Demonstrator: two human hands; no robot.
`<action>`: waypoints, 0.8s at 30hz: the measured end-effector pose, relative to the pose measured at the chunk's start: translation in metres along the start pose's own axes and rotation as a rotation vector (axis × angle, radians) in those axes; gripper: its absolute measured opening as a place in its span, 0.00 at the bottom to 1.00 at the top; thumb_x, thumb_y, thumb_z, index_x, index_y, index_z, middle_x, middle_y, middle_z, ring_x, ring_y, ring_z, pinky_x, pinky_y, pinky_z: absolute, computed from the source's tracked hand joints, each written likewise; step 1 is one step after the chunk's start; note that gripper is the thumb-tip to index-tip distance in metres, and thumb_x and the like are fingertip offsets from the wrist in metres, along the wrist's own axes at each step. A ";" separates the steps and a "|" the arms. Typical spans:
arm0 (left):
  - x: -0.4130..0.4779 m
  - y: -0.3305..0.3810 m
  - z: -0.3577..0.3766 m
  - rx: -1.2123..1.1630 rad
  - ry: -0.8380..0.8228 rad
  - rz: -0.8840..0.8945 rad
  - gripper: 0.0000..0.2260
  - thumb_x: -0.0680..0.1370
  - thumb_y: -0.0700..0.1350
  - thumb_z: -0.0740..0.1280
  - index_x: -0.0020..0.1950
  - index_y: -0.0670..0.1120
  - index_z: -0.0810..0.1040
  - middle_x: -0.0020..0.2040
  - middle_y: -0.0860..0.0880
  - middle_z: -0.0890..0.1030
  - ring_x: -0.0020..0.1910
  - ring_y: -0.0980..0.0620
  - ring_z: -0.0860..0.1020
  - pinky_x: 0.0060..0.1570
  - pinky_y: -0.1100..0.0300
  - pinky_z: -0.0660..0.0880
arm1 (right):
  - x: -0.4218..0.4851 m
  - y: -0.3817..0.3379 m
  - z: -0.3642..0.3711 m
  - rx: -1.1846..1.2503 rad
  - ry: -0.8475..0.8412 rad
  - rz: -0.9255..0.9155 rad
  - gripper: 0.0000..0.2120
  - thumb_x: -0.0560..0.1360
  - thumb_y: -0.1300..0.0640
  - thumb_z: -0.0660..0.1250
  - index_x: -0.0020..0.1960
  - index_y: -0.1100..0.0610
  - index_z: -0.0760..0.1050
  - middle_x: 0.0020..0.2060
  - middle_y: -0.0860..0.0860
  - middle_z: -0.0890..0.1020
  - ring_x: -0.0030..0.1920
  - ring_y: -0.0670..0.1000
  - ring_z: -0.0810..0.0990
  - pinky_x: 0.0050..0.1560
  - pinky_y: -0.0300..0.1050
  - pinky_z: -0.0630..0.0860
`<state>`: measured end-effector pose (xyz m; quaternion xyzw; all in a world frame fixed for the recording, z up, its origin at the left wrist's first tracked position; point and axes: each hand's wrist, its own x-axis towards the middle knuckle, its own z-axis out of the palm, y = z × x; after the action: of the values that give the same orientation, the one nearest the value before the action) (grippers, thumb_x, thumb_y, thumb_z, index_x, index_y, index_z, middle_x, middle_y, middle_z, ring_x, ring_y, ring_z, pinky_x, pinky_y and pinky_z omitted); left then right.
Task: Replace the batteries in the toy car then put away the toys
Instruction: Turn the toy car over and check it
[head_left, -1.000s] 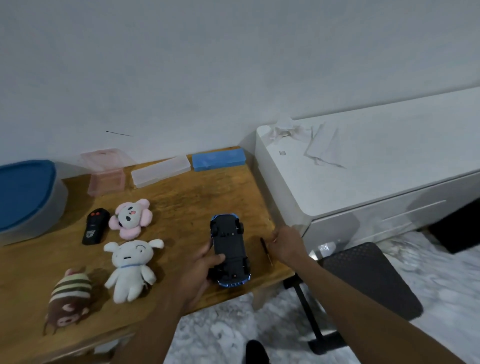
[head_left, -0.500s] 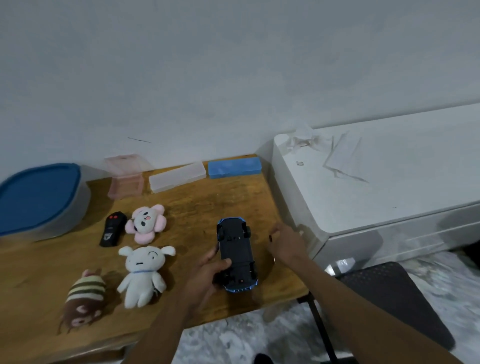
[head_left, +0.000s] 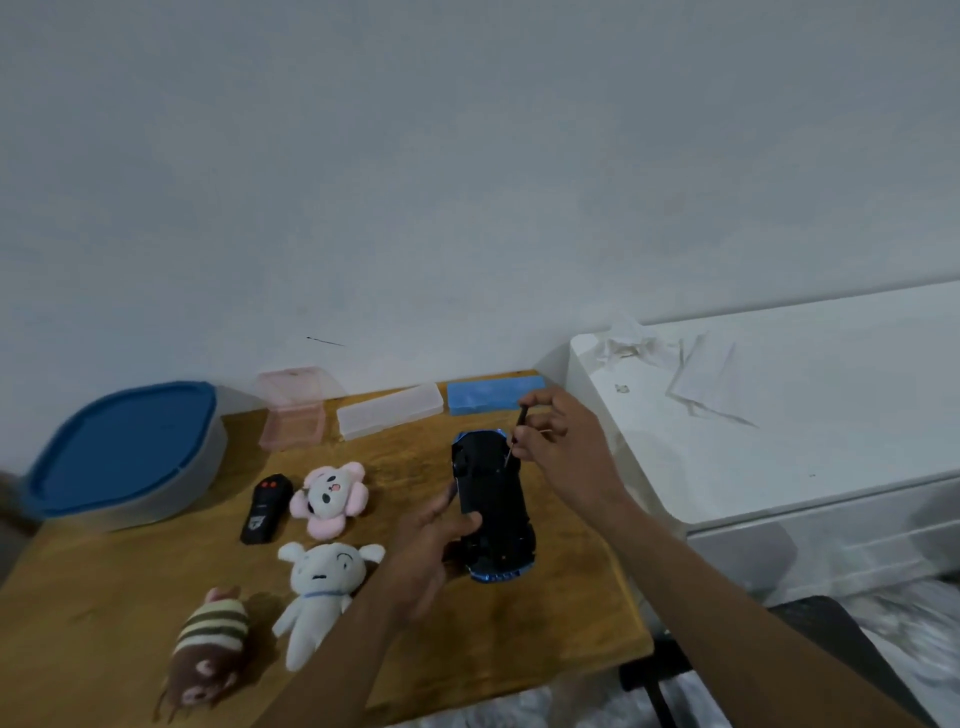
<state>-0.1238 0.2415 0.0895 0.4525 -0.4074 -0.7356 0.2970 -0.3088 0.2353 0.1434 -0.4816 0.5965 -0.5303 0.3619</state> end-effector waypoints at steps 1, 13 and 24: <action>-0.001 0.002 -0.001 0.009 -0.002 0.003 0.23 0.78 0.38 0.65 0.72 0.53 0.70 0.60 0.46 0.83 0.59 0.42 0.80 0.49 0.50 0.79 | 0.000 -0.001 0.002 -0.003 0.000 -0.013 0.11 0.75 0.65 0.66 0.51 0.50 0.75 0.37 0.53 0.83 0.41 0.51 0.85 0.47 0.55 0.83; -0.005 0.007 -0.009 0.030 -0.020 0.029 0.23 0.79 0.38 0.64 0.72 0.53 0.70 0.58 0.45 0.83 0.58 0.42 0.81 0.52 0.48 0.78 | -0.001 -0.005 0.013 -0.016 -0.019 -0.060 0.11 0.75 0.65 0.67 0.52 0.51 0.75 0.40 0.56 0.83 0.43 0.51 0.85 0.47 0.52 0.83; -0.011 0.005 -0.008 0.044 -0.024 0.042 0.22 0.79 0.37 0.63 0.71 0.53 0.71 0.58 0.45 0.83 0.58 0.41 0.81 0.57 0.44 0.77 | -0.007 -0.002 0.014 -0.104 -0.027 -0.139 0.13 0.75 0.64 0.67 0.53 0.48 0.75 0.39 0.50 0.84 0.42 0.48 0.85 0.47 0.52 0.83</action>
<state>-0.1118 0.2450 0.0962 0.4413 -0.4365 -0.7254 0.2975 -0.2937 0.2377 0.1426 -0.5471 0.5833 -0.5159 0.3070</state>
